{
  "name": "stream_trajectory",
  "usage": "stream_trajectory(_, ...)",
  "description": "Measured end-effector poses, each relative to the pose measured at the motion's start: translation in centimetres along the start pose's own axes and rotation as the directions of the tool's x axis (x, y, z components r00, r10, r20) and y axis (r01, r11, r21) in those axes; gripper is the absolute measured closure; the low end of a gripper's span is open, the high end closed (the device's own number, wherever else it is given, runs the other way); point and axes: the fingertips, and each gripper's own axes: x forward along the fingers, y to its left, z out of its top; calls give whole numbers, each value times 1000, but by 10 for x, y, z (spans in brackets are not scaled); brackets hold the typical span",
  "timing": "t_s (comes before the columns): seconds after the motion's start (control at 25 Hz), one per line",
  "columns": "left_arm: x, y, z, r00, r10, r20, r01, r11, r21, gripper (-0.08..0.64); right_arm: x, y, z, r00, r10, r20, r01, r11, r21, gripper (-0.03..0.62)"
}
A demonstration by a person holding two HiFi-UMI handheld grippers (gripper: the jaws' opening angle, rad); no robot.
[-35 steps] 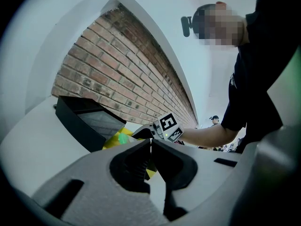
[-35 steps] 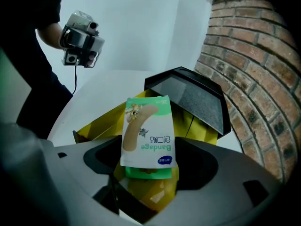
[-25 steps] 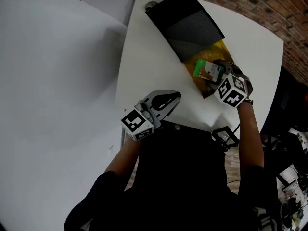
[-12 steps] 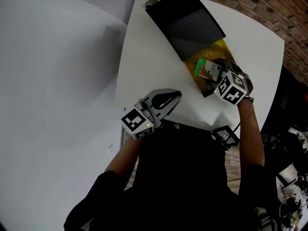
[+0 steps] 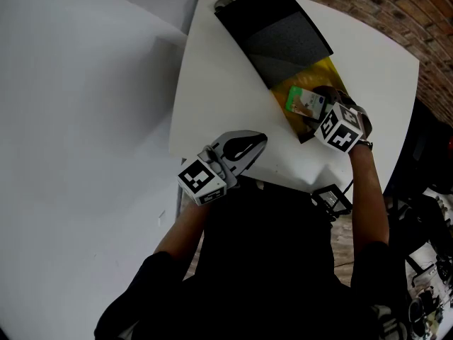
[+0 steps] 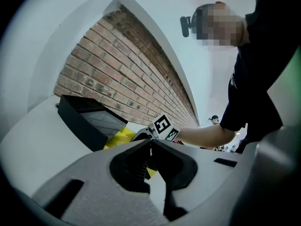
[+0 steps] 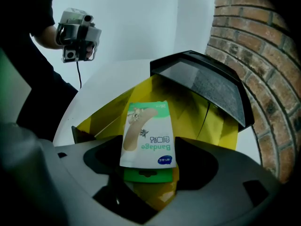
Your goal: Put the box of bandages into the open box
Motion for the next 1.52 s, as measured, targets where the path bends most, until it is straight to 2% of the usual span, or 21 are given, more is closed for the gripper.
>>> stream_trajectory(0.48,-3,1,-1,1000,7,8,-7,1000,0,543,0,2,0,1000,15,14,-15,1000,-11,241)
stream_trajectory(0.96,-2,-4,5,999,-2,32,1,1000,15,542,-15,3,8,998,8,64,-8,1000,-1,241)
stream_trajectory(1.12,-5,-8,7,999,-14,34,12,999,35,543,-25,6,19,993,13,116,-15,1000,18,242)
stream_trajectory(1.16,-6,-8,8,999,-14,35,13,999,39,543,-29,6,22,991,5,133,-7,1000,17,255)
stream_trajectory(1.24,-7,-10,12,999,-11,36,10,999,44,543,-37,4,30,986,-20,165,17,1000,15,339)
stream_trajectory(1.32,-7,-12,16,999,-12,36,10,998,54,543,-48,2,37,979,-47,198,46,999,13,366)
stream_trajectory(1.44,-5,-18,21,999,-24,36,21,997,71,542,-67,-1,49,963,-98,251,100,995,5,454)
stream_trajectory(1.52,-4,-23,24,999,-40,34,37,996,87,543,-82,-1,57,949,-131,286,134,991,9,490)
